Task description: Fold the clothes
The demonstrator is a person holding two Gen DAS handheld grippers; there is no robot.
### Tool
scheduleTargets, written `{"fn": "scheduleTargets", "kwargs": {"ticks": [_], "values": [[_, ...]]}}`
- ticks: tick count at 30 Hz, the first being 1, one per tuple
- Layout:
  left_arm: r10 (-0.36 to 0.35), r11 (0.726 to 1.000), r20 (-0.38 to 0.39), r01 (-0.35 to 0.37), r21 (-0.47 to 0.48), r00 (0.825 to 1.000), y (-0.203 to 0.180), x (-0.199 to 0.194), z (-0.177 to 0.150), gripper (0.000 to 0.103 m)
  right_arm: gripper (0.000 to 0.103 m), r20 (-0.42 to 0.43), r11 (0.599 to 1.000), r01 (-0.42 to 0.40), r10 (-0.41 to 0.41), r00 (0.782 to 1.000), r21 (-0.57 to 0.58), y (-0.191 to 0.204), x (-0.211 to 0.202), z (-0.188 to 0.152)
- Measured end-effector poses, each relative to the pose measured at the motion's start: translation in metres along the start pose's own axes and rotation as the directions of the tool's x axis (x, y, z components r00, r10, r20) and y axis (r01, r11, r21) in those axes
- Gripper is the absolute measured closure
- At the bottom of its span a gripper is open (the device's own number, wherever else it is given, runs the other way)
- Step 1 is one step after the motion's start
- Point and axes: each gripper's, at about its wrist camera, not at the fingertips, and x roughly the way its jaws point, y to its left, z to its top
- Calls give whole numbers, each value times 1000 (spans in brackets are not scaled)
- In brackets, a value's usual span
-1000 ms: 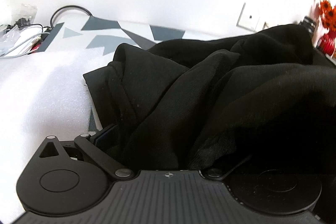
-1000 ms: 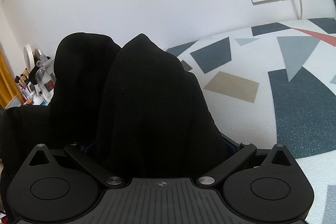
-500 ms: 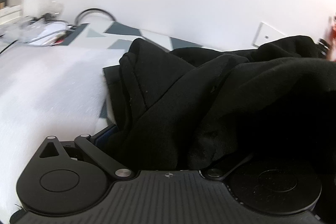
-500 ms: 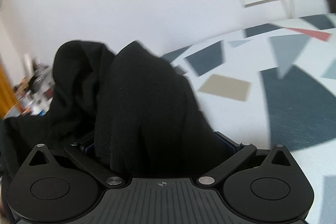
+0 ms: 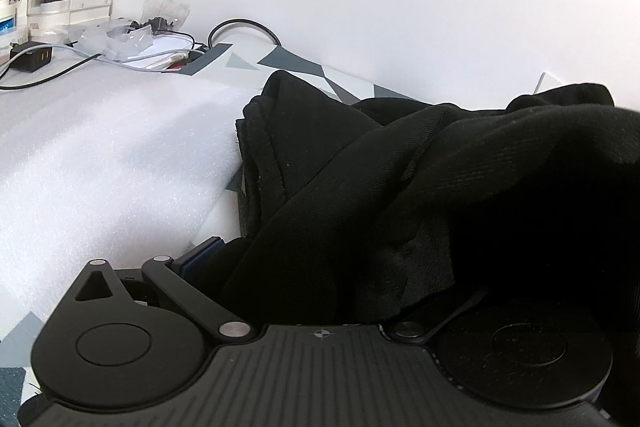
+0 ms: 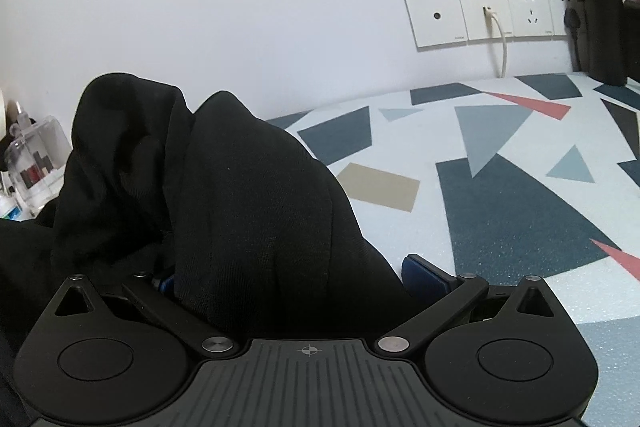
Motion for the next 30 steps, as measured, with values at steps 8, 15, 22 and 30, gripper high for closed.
{"fn": "scheduleTargets", "kwargs": {"ticks": [8, 15, 22, 30], "values": [[-42, 998, 19, 42, -52, 999, 9, -6, -3, 0, 1, -16, 996, -57, 58, 998, 71, -9, 1, -1], [-94, 989, 41, 98, -111, 995, 18, -10, -5, 0, 1, -10, 992, -82, 84, 996, 92, -13, 1, -2], [-71, 993, 38, 74, -95, 997, 11, -10, -6, 0, 1, -14, 993, -82, 84, 996, 88, -12, 2, -1], [-99, 982, 69, 109, -156, 993, 20, -13, -9, 0, 1, -4, 989, -101, 102, 995, 111, -15, 2, -2]]}}
